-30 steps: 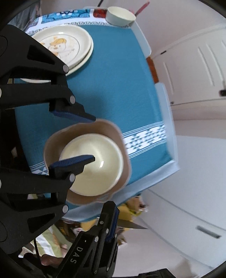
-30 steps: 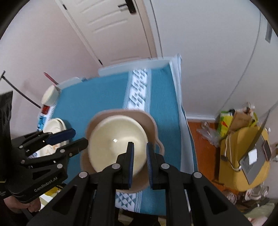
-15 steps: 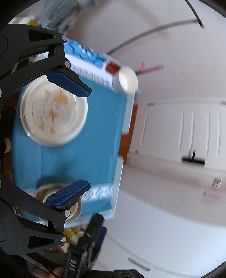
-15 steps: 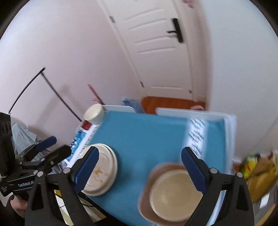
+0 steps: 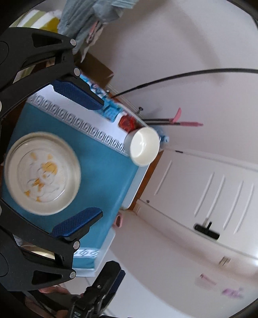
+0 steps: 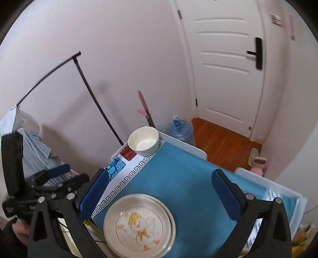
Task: Organize plates and bowls
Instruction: 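Move both grippers to the plain white bowl and grasp its rim, then lift the white bowl and carry it over the cream bowl, then lower the white bowl into the cream bowl and open both grippers, then grasp the beige square bowl rim with both grippers and lift the bowl stack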
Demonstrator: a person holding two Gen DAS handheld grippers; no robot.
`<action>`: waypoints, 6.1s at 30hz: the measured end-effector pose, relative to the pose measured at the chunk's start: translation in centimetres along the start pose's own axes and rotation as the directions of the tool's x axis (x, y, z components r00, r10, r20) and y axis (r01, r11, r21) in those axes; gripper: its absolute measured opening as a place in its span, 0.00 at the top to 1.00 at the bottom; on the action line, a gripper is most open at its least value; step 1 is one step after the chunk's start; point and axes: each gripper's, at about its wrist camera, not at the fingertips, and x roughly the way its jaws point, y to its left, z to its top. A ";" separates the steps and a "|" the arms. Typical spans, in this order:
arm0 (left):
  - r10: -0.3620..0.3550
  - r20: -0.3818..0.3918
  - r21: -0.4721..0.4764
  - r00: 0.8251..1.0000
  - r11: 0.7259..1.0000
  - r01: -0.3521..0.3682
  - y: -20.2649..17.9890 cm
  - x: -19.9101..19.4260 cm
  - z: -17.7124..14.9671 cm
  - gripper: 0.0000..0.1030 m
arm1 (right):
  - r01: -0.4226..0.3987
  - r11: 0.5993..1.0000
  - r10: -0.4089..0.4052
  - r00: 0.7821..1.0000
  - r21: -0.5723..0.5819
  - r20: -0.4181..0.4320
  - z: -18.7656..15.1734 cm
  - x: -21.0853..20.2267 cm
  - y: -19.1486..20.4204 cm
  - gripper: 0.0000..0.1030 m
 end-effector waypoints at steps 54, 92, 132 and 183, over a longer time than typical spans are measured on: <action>-0.058 -0.222 -0.109 0.973 0.993 0.034 7.0 22.6 7.0 0.82 | -0.020 0.978 0.091 0.936 0.206 -0.340 3.9 28.5 -2.0 0.83; -0.248 -0.314 0.290 0.916 0.894 0.341 -27.8 3.1 -15.3 0.83 | 0.282 0.873 -0.223 0.957 0.398 -0.187 -16.4 -11.8 -15.8 0.83; 0.048 -0.412 0.522 0.910 0.831 0.192 -30.6 8.3 -21.2 0.82 | 0.335 0.862 -0.211 0.920 0.381 -0.331 -24.0 -9.8 -17.2 0.82; 0.079 -0.465 0.634 0.882 0.724 0.270 -25.8 8.2 -19.7 0.00 | 0.439 0.883 -0.304 0.804 0.165 -0.512 -24.5 -11.5 -18.7 0.03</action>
